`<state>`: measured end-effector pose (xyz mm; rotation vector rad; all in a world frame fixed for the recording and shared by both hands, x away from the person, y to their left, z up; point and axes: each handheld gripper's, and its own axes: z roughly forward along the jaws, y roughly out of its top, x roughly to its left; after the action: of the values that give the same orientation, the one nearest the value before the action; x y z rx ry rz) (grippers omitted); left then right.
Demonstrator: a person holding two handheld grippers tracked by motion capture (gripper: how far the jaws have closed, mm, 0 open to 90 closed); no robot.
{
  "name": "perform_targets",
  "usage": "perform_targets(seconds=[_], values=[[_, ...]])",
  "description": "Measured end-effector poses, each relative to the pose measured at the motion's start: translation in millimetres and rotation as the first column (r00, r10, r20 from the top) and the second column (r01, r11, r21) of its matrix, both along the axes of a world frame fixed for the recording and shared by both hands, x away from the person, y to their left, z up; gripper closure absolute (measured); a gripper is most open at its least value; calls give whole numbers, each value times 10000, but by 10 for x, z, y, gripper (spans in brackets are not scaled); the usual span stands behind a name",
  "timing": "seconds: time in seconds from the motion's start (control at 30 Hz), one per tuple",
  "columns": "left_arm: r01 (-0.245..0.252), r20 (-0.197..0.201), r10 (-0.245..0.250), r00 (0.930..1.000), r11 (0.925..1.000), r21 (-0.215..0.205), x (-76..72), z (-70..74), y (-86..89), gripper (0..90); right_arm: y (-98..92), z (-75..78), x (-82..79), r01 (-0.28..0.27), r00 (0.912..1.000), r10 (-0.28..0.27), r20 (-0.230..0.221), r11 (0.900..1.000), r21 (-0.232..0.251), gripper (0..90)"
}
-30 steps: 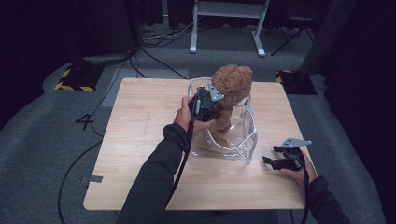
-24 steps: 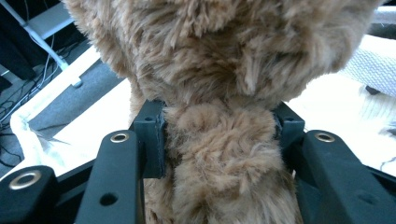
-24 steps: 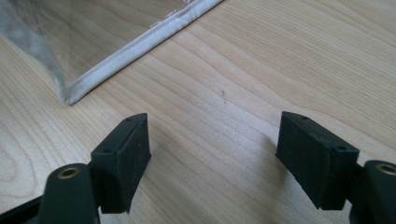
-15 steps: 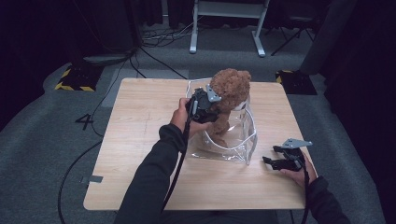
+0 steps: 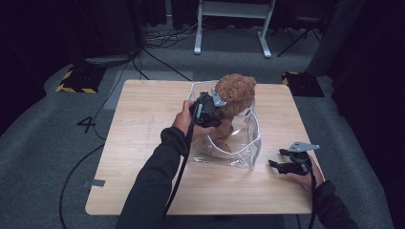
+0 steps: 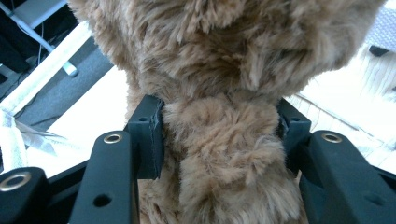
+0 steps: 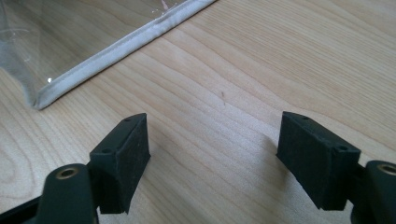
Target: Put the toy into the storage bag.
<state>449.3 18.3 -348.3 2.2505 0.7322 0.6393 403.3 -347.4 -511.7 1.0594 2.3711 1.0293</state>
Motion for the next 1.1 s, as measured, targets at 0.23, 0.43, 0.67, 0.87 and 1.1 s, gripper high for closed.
perform_targets(seconds=[0.23, 0.43, 0.67, 0.87, 1.1], values=[[-102, -121, 105, 9999, 9998, 189, 13, -4, -14, 436, -1, -2, 0, -17, 10000, 17, 6, 10000, 29, 249], [-266, -325, 262, 9991, 9996, -116, 1, 41, 38, 380, -2, -3, -1, -16, 10000, 16, 8, 10000, 32, 249], [18, -323, -53, 9995, 9941, -1084, -61, 185, 98, 341, -2, -3, -1, -9, 10000, 9, 9, 10000, 32, 249], [154, -151, -172, 9997, 9939, -1093, -116, 271, 137, 344, -1, -3, -1, -7, 10000, 7, 11, 10000, 34, 248], [219, -187, -242, 9995, 9936, -1110, -114, 246, 146, 353, 0, -3, -1, 0, 10000, 0, 9, 10000, 37, 248]])
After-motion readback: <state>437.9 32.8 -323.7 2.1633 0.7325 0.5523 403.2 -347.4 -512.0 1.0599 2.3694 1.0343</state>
